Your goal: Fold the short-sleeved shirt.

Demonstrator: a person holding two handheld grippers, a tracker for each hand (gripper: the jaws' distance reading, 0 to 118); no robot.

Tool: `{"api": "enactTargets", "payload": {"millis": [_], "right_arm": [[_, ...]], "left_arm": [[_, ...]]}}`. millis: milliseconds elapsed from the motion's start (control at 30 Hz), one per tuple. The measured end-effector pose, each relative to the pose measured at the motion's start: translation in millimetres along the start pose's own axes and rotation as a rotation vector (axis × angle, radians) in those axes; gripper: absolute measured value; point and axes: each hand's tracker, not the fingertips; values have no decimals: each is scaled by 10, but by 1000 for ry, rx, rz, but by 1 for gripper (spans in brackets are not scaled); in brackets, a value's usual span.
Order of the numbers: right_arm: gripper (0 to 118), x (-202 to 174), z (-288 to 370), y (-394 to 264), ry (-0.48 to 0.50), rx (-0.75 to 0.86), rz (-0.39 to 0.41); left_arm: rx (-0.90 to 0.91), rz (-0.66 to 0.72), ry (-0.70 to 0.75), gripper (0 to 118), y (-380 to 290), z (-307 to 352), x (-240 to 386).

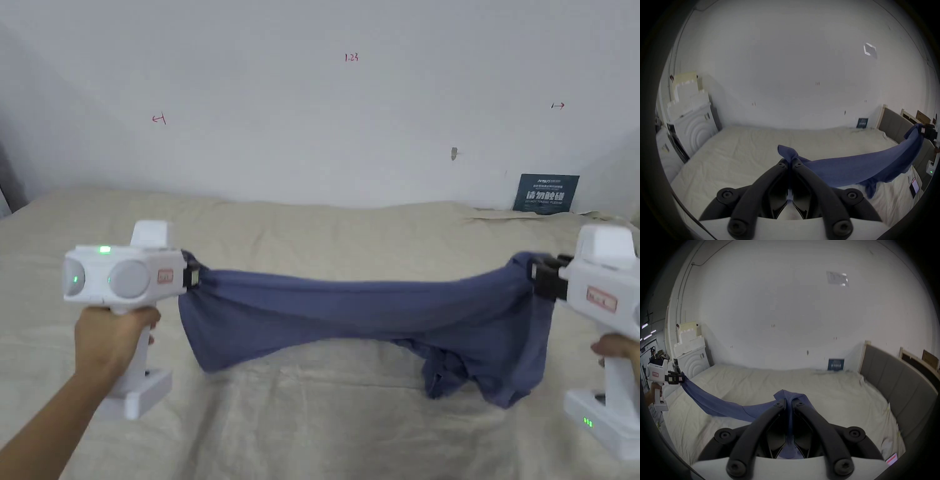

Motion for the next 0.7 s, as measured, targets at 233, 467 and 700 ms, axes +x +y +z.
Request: {"api": "enactTargets", "payload": {"millis": [233, 467, 700], "right_arm": [[3, -92, 482, -1020, 34, -126, -54], [3, -260, 1229, -1879, 61, -198, -117], [3, -348, 1944, -2413, 77, -245, -159]], "left_arm": [[-122, 59, -15, 0, -1122, 319, -109], [-206, 105, -16, 0, -2094, 761, -249], [-257, 106, -14, 0, -2647, 1258, -373]]}}
